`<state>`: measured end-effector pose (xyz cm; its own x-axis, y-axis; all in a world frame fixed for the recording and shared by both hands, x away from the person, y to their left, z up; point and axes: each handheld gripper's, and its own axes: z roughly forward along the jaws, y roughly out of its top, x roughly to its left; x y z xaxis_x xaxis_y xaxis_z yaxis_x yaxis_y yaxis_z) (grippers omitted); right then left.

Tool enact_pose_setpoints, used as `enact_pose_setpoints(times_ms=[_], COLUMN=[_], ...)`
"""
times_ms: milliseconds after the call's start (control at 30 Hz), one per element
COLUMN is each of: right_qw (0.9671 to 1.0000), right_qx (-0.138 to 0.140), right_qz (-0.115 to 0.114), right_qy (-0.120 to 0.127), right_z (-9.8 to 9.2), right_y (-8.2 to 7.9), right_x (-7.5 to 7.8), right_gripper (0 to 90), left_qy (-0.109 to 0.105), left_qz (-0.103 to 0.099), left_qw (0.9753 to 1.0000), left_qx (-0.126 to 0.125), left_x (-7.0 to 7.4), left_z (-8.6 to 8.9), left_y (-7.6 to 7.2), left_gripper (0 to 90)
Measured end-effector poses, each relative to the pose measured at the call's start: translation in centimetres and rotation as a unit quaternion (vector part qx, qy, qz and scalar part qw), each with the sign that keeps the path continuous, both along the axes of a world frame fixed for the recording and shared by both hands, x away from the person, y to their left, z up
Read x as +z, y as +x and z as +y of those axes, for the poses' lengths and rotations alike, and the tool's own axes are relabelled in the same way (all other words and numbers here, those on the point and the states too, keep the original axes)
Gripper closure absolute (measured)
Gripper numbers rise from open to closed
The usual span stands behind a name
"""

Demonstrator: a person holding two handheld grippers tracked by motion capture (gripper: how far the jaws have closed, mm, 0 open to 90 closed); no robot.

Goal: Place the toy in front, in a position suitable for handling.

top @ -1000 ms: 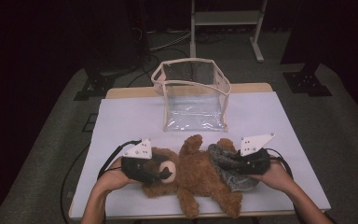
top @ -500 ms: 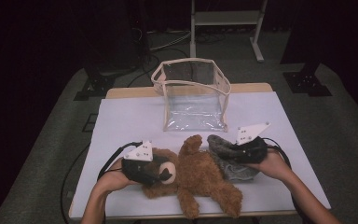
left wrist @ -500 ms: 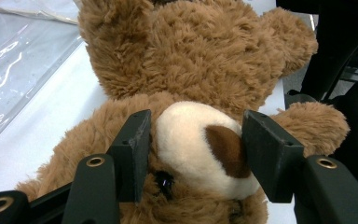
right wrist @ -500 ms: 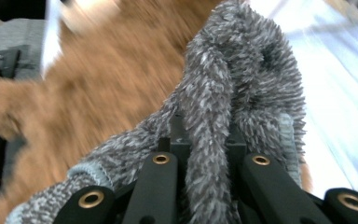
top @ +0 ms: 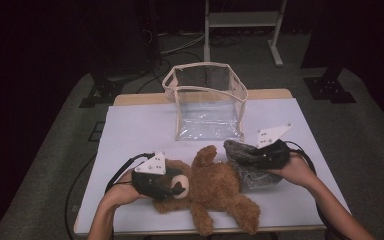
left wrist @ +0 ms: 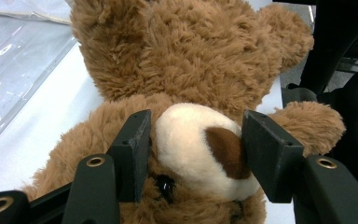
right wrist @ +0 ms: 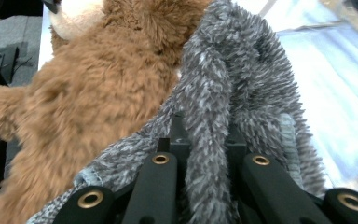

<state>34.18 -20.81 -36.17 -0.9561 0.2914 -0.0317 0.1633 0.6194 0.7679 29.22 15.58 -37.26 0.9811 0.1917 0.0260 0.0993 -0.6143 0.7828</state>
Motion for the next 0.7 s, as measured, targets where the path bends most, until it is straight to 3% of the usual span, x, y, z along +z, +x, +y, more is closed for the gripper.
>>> enact_pose_setpoints(times_ms=[133,167,333,467,533,700], right_qw=[0.9999,0.9997,0.9986,0.9992,0.9993,0.9994], right_qx=[0.001,-0.005,-0.027,-0.020,-0.006,0.027], right_qz=[0.010,0.025,0.044,0.032,0.026,0.011], right_qy=[-0.004,0.004,0.008,0.012,0.025,0.021], right_z=[0.8,0.4,-1.6,-1.5,-0.8,1.3], right_y=[0.8,1.2,1.0,0.4,0.1,-0.5], right_x=[-0.7,-1.4,-2.3,-1.3,-0.6,-0.1], right_gripper=[79.7,79.7,79.7,79.6,79.7,79.7], left_qy=[-0.003,-0.008,-0.006,-0.002,-0.003,-0.002], left_qz=[0.000,0.002,0.001,-0.001,0.000,-0.001], left_qw=[1.0000,1.0000,1.0000,1.0000,1.0000,1.0000], left_qx=[0.002,0.004,0.004,0.001,0.001,-0.001], left_x=[0.0,-0.1,0.0,-0.1,-0.1,-0.1], left_z=[0.1,0.1,0.0,-0.1,-0.1,0.0], left_y=[0.0,0.1,0.1,0.1,0.1,0.0], left_gripper=[43.5,43.6,43.6,43.5,43.5,43.5])
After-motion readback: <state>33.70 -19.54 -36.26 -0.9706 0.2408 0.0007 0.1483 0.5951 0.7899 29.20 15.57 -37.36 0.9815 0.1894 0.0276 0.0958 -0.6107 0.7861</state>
